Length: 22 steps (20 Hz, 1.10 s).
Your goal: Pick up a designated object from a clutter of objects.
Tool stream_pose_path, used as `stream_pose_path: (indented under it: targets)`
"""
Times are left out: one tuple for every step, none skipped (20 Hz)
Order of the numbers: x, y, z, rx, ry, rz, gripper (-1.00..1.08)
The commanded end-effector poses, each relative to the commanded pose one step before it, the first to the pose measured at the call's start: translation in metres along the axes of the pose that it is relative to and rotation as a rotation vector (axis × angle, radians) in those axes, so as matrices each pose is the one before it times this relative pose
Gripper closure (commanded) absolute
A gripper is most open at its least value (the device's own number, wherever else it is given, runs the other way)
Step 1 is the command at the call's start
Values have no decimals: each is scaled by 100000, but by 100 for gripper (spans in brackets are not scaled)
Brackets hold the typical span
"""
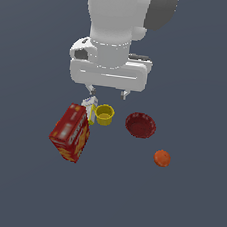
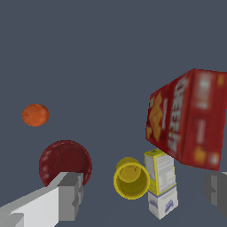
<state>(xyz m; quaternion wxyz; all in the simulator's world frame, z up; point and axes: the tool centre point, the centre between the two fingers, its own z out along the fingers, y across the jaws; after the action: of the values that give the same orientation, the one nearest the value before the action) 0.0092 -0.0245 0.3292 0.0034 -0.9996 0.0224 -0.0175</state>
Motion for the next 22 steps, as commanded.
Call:
stream_pose_path:
  targets:
    - [0,1,0,0,0,0,-20]
    - [9,9,-37,-59,104,4,-20]
    - [37,35,-89,-150,269,16,-20]
    - [55,55,-156,-256,458,31,-20]
    - [75,75,-213,-347,622,52,-20]
    - [66,67,-187,-300,541,61,-20]
    - [41,44,-126,-196,354,57,-20]
    - [20,21,-57,-86,155,43,-20]
    - [-13,-13,-9,0,0,0,-20]
    - [-6,-7,66,81,-145,-76,-20]
    - [4,-16,65,48,-85,-229,-20]
    - [7,-23,88,58,-101,-353,-20]
    - [7,-33,123,88,-152,-466,-20]
    - [7,-40,155,118,-199,-573,-20]
    - [8,-49,186,146,-240,-682,-20]
    - [10,-56,214,171,-273,-785,-20]
    - [11,-61,241,196,-302,-887,-20]
    - [13,-67,267,224,-332,-980,-20]
    - [14,-73,297,258,-368,-1087,-20]
    - [16,-80,326,293,-400,-1191,-20]
    - [17,-87,358,333,-434,-1305,-20]
    - [19,-93,391,378,-468,-1420,-20]
